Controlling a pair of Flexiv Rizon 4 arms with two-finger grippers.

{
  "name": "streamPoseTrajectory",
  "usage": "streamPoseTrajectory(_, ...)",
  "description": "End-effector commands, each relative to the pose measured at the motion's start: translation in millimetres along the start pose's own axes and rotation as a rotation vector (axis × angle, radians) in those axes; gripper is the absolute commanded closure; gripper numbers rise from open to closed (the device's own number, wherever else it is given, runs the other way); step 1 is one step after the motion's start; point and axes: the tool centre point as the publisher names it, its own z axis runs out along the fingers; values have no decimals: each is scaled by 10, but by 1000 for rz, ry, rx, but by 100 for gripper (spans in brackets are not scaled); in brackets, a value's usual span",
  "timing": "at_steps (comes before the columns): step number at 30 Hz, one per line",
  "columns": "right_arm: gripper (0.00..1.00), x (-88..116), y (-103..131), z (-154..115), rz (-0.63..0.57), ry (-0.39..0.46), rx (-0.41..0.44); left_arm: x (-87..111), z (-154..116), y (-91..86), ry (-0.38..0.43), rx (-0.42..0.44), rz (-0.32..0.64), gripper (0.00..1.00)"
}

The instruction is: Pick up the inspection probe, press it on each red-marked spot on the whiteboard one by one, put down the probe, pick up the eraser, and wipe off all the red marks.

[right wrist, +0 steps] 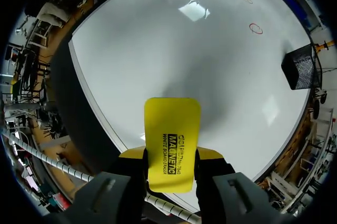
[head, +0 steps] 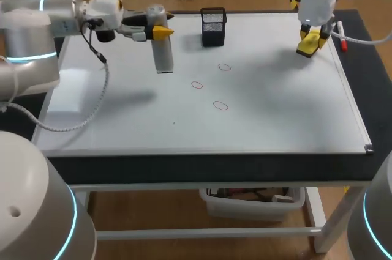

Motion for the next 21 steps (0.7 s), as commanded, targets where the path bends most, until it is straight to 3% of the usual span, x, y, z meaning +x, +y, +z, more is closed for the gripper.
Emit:
streamPoseTrajectory(1, 100, 0, -7, -15, -2, 4, 1, -2, 161, 124, 35, 10, 1, 100)
streamPoseTrajectory(10, 100, 0, -7, -15, -2, 4, 1, 91, 415, 259, 94, -14, -8, 100)
streamPoseTrajectory(21, 100, 0, -7, -15, -2, 4, 1, 112, 587, 442, 156, 17, 16, 100)
